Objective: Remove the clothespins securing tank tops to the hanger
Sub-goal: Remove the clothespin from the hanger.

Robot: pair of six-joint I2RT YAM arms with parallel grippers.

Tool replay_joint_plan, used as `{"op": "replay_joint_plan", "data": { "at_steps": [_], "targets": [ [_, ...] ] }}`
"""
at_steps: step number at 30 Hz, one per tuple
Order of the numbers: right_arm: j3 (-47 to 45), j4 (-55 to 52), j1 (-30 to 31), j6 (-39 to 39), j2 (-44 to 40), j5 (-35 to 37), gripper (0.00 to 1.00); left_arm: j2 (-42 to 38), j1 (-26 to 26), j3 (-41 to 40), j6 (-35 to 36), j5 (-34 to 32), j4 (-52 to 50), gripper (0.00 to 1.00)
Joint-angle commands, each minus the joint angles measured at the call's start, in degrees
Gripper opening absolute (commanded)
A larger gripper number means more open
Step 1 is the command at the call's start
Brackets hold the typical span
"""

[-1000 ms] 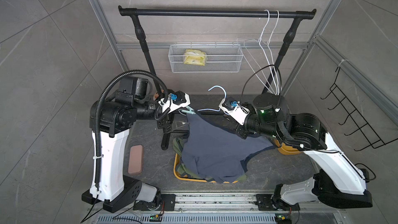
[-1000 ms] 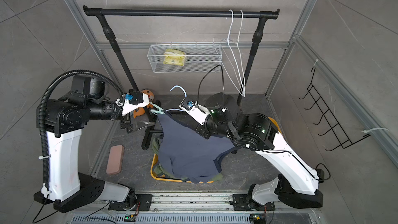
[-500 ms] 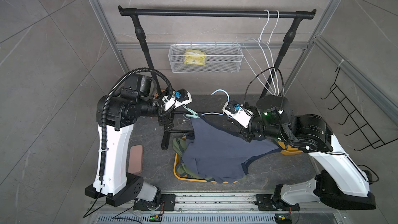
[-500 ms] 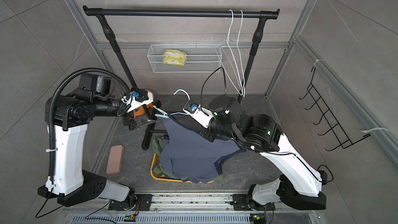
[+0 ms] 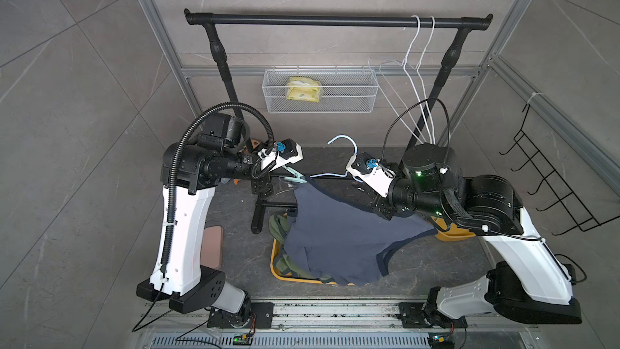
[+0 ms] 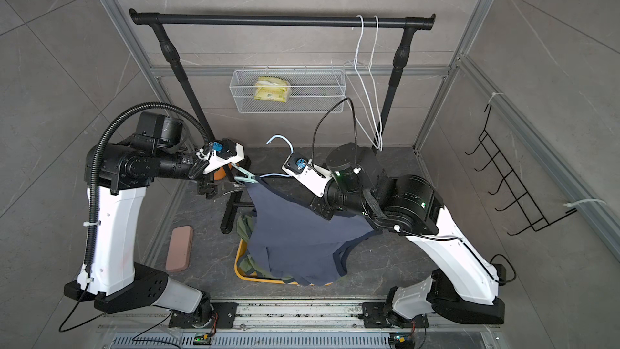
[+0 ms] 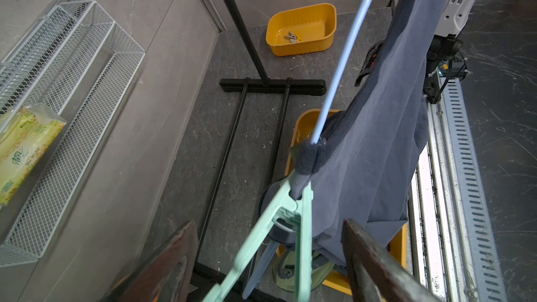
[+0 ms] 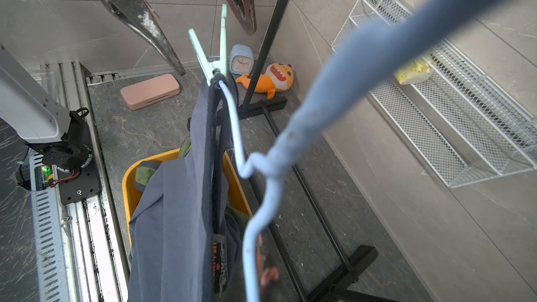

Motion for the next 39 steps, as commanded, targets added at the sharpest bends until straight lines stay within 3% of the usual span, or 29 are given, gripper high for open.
{"op": "replay_joint_plan", "data": {
  "at_steps": [1,5,8,21,29,35,39],
  "targets": [
    [1.64,-0.36,0.35,-0.20,0.00,-0.28,0.00,-1.55,-0.19,-0.59,0.88,1.87,-7.65,0.73],
    [1.98,-0.70,0.48,-0.06,-0.11,-0.15,0.00,-1.81,-0.26,-1.22,1.06,1.83,-7.67,0.62],
    [2.43,-1.06,0.57,0.01,-0.20,-0.11,0.00,-1.93,-0.27,-1.49,0.99,1.92,-7.75,0.49],
    [0.13,-0.51,0.64,-0.09,0.15,2.79,0.00,-2.72,-0.27,-1.58,0.14,0.48,-6.73,0.15],
    [-1.90,0.41,-0.51,0.90,3.36,3.34,0.00,-4.19,-0.27,-0.18,-2.04,-4.58,-4.53,0.08],
    [-3.17,4.48,-3.36,2.63,7.79,-4.15,0.00,-6.93,-0.27,-1.64,-4.49,-1.64,-4.34,0.07],
    [-8.39,11.08,-6.30,5.38,8.37,-14.35,0.00,-10.24,-0.19,-4.55,-5.31,-1.25,-5.85,0.06]
  ]
}}
